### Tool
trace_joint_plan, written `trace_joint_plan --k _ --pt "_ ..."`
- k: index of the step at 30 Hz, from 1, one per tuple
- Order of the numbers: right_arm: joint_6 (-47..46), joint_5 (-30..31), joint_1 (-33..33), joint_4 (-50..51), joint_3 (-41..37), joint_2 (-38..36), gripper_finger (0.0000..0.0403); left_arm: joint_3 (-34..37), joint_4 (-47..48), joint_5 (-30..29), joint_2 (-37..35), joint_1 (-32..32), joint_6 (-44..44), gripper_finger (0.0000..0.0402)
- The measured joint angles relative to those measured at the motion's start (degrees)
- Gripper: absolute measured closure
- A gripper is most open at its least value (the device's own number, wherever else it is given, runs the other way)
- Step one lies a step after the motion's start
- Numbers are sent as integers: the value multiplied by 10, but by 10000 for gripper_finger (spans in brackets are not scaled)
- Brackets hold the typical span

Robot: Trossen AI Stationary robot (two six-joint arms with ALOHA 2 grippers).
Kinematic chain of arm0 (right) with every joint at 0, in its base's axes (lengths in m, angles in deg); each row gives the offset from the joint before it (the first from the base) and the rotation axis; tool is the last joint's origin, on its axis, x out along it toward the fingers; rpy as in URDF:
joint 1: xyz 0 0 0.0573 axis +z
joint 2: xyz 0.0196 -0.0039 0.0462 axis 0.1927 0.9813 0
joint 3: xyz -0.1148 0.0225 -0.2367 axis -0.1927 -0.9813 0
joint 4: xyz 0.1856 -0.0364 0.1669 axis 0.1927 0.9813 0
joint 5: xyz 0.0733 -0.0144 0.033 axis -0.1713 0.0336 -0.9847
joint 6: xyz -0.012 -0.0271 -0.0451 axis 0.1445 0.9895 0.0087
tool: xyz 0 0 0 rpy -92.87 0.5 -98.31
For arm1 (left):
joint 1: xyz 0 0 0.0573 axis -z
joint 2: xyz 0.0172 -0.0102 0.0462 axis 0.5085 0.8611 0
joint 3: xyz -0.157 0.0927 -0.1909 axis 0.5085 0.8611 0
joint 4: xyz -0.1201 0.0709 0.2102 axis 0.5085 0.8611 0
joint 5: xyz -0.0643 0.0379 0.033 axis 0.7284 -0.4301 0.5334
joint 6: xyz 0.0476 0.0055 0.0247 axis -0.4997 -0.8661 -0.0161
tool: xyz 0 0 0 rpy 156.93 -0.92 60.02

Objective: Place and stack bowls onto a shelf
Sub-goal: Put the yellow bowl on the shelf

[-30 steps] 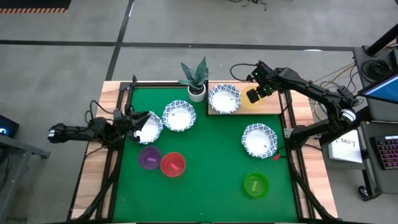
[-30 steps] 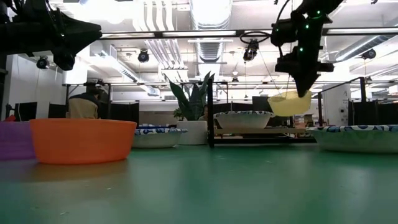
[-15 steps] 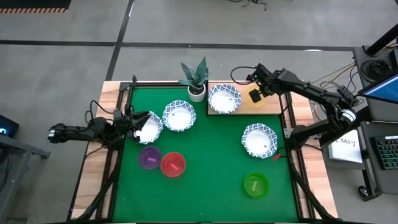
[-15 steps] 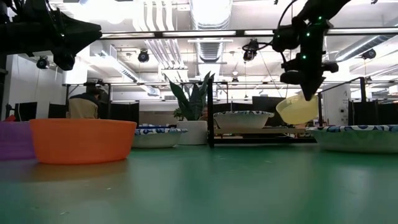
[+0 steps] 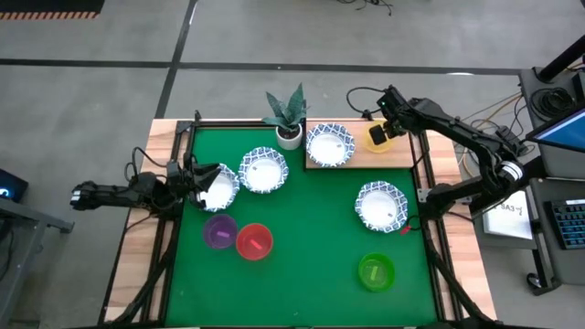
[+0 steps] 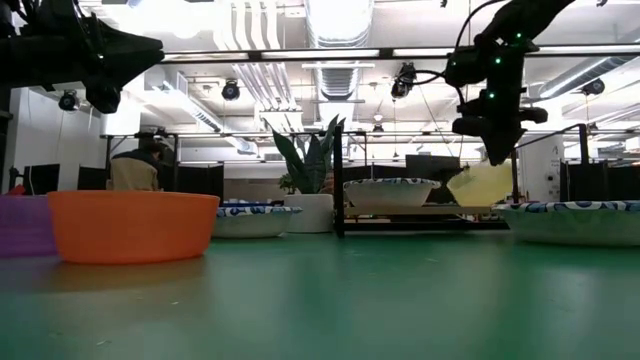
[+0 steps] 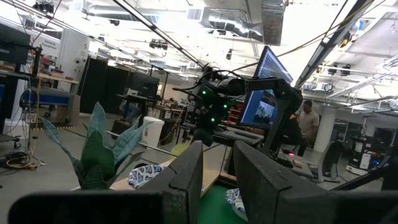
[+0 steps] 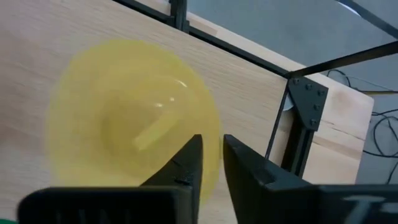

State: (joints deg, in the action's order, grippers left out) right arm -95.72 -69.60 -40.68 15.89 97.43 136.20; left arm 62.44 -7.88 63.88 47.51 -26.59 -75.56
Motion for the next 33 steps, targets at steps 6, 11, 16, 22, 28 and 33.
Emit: trace_joint_plan --k 6,11,16,22,28,33 --pt "-6 0 0 -4 0 0 297 0 0 0 0 0 0 327" --pt "-6 0 0 -4 0 0 270 0 0 0 0 0 0 327" --pt "-6 -3 1 -4 0 0 263 0 0 0 0 0 0 327" --pt "-28 -78 4 1 -2 0 293 0 0 0 0 0 0 327" --pt "-37 -81 9 -2 -33 0 355 0 0 0 0 0 0 327" --pt "-36 -82 10 -20 -70 0 390 0 0 0 0 0 0 327"
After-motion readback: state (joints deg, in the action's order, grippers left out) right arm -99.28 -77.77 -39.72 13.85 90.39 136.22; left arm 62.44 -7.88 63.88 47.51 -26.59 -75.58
